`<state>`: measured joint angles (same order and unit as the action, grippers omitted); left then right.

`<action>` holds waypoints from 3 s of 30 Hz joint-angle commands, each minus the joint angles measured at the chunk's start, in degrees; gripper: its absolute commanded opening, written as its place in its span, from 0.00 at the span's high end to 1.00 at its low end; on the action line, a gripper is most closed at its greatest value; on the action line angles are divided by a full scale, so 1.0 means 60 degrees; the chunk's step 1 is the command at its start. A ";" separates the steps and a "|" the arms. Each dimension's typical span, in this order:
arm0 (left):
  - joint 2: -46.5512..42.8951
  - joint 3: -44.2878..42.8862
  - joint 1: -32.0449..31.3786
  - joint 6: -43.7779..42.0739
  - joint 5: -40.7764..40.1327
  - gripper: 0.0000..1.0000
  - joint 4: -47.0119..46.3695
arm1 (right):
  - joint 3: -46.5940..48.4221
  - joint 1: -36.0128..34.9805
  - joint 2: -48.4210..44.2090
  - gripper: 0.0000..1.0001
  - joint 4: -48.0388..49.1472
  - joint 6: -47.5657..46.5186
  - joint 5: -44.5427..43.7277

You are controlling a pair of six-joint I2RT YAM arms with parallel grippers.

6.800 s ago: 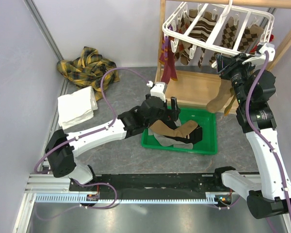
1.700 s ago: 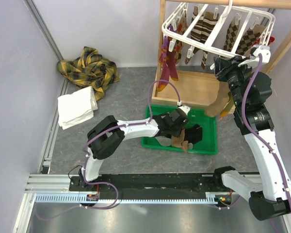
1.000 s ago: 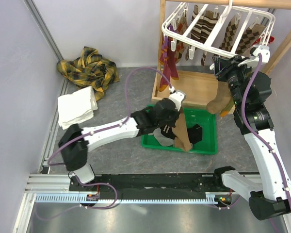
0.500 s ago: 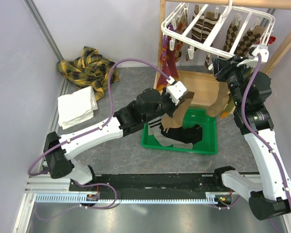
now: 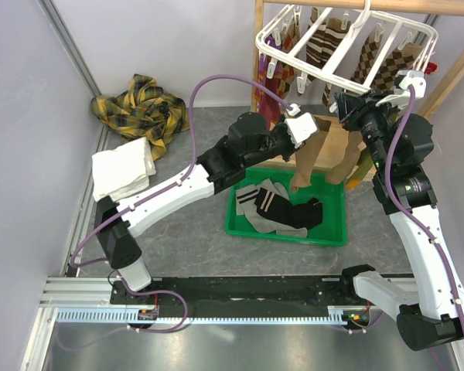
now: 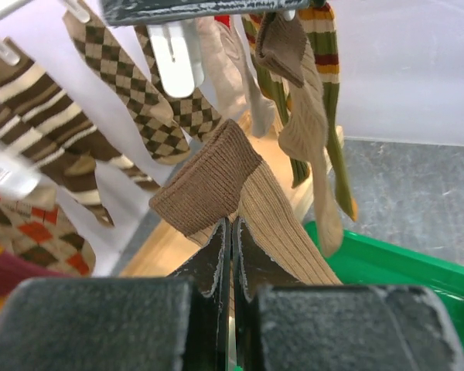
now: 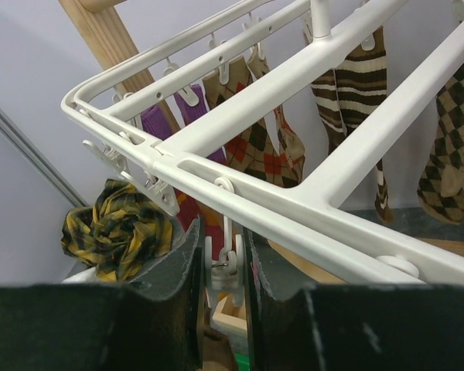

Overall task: Clip the socks to the hanger
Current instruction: Clamp the sock onto the hanger.

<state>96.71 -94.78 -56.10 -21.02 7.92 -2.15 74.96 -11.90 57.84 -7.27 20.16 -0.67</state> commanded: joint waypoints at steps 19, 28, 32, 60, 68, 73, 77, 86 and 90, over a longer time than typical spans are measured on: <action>0.1123 -0.2087 0.0414 -0.2181 0.1404 0.98 -0.0037 | 0.0324 -0.0155 -0.0032 1.00 -0.0517 -0.0270 0.1371; 0.1387 -0.2572 0.0443 -0.2298 0.1243 0.98 0.0212 | 0.0383 -0.0155 0.0042 1.00 -0.0503 -0.0270 0.1590; 0.1417 -0.2748 0.0443 -0.2152 0.1214 0.98 0.0198 | 0.0398 -0.0141 0.0100 1.00 -0.0517 -0.0226 0.1707; 0.1299 -0.2792 0.0429 -0.1668 0.1214 0.98 -0.0125 | 0.0354 -0.0155 0.0013 0.59 -0.0517 -0.0270 0.1722; 0.1299 -0.2806 0.0443 -0.1493 0.1112 0.98 -0.0358 | 0.0383 -0.0155 -0.0075 0.47 -0.0532 -0.0284 0.1664; 0.1314 -0.2733 0.0443 -0.1493 0.0936 0.98 -0.0374 | 0.0412 -0.0155 -0.0134 0.43 -0.0532 -0.0299 0.1562; 0.1212 -0.2426 0.0458 -0.1449 0.0745 0.98 -0.0374 | 0.0514 -0.0141 -0.0251 0.34 -0.0590 -0.0372 0.1196; 0.0801 -0.1620 0.0502 -0.1317 0.0555 0.98 -0.0623 | 0.0763 -0.0141 -0.0500 0.24 -0.0810 -0.0285 -0.0106; 0.0728 -0.1503 0.0502 -0.1229 0.0569 0.98 -0.0623 | 0.0895 -0.0155 -0.0427 0.24 -0.0883 -0.0270 -0.0313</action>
<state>104.33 -104.33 -53.32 -30.70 12.05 -3.42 77.49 -12.58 55.37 -12.69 18.24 0.91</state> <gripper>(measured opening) 0.025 0.757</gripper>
